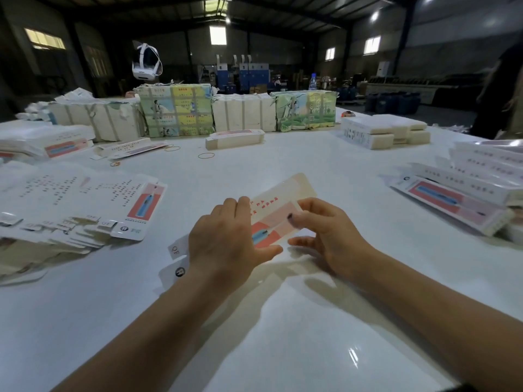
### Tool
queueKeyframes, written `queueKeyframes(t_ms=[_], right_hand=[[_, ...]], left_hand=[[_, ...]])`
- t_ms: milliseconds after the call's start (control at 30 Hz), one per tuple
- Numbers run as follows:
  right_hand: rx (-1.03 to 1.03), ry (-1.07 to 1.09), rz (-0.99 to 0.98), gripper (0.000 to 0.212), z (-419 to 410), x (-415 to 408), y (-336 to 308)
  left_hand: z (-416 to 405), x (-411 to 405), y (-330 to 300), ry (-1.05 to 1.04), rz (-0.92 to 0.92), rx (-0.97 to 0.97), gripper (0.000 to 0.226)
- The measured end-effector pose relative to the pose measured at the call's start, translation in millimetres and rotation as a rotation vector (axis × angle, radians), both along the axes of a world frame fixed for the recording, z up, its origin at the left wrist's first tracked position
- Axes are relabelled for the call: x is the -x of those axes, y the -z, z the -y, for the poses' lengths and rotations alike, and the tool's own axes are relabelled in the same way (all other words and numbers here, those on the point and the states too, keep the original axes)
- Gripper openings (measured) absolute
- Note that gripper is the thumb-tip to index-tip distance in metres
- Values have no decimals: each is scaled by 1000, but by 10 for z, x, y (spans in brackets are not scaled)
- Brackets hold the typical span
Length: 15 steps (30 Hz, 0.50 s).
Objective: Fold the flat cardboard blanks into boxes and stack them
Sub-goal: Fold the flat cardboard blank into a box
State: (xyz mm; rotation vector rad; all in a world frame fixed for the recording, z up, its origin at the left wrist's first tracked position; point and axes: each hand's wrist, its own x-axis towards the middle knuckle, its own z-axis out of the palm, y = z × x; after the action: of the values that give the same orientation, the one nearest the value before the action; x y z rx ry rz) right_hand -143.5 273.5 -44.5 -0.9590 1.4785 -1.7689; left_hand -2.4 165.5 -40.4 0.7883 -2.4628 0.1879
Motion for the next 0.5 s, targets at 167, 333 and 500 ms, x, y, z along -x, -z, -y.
queueKeyframes(t_ms=[167, 333, 500], right_hand=[[17, -83, -98, 17, -33, -7, 9], [-5, -119, -191, 18, -65, 13, -12], [-56, -52, -347, 18, -64, -5, 2]], left_hand=[[0, -14, -36, 30, -18, -33, 84], [54, -67, -52, 94, -16, -135, 76], [127, -105, -90, 141, -42, -182, 59]])
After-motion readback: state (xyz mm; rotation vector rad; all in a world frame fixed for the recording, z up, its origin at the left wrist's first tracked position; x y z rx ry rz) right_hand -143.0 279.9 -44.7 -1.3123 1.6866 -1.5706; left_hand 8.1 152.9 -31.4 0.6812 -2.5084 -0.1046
